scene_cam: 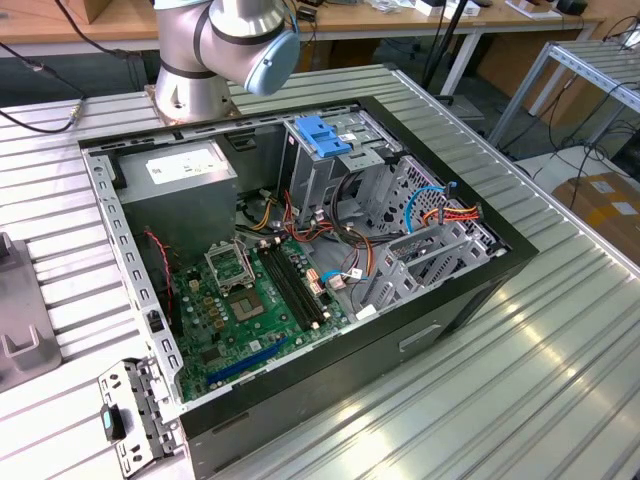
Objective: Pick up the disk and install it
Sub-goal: 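Pick up the disk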
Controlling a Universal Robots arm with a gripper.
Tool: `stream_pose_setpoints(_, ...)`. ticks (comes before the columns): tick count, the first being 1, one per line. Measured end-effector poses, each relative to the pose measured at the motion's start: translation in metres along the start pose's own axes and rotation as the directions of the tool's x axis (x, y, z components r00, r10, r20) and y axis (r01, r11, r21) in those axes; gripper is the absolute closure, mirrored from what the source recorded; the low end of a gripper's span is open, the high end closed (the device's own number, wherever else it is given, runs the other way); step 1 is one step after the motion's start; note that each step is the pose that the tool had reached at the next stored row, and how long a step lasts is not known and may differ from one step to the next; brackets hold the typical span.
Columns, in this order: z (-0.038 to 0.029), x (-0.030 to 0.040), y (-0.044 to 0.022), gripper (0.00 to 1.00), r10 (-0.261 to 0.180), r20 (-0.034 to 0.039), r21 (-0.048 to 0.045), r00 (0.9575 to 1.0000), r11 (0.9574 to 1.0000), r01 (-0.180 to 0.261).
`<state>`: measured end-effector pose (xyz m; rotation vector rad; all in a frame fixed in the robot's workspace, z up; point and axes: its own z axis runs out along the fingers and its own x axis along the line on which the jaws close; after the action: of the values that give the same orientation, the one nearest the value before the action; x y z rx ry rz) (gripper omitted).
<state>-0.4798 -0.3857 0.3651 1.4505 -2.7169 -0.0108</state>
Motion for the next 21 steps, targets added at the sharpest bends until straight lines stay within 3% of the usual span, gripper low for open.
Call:
stream_pose_setpoints(11, 0.0000, 0.0000, 0.0000, 0.90, -0.072, -0.0027, 0.0036, 0.9974, 0.9974, 0.072)
stream_pose_setpoints(21, 0.0000, 0.0000, 0.0000, 0.90, -0.147, -0.0058, 0.0072, 0.9891, 0.9891, 0.147)
